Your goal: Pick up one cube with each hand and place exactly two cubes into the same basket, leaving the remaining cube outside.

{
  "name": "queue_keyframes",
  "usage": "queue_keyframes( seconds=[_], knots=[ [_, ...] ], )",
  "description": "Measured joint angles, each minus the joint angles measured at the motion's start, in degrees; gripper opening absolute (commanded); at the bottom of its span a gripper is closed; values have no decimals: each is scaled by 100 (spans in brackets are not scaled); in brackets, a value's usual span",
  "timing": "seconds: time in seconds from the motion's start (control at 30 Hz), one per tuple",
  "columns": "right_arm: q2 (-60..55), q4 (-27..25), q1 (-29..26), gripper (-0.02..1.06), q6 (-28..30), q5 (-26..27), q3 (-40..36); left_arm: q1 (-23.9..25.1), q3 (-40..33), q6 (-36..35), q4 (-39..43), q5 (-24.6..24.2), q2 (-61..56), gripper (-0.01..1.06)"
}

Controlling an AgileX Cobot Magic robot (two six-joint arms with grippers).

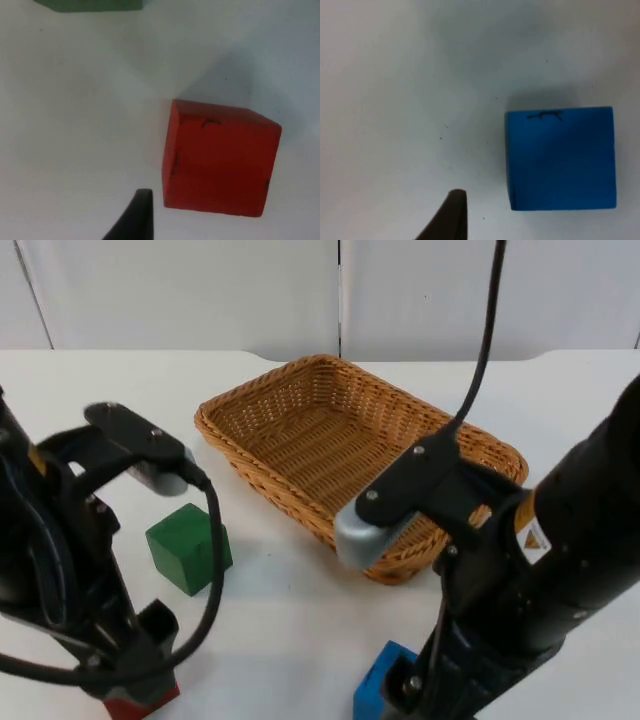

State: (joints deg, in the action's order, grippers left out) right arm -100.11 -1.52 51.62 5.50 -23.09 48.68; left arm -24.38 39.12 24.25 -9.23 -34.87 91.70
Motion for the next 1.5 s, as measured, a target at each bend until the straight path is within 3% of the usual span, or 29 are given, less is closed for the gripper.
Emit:
queue_keyframes(
  seconds=[0.27, 0.7, 1.5],
  knots=[
    [-226, 0, 0, 105, 0, 13, 153, 0, 0, 256, -106, 250, 395, 105],
    [-855, -21, 9, 105, 70, -8, 407, 0, 11, 321, -106, 1088, 907, 105],
    [-909, -34, 94, 103, 217, 91, 407, 0, 12, 484, -127, 1278, 1608, 105]
  ],
)
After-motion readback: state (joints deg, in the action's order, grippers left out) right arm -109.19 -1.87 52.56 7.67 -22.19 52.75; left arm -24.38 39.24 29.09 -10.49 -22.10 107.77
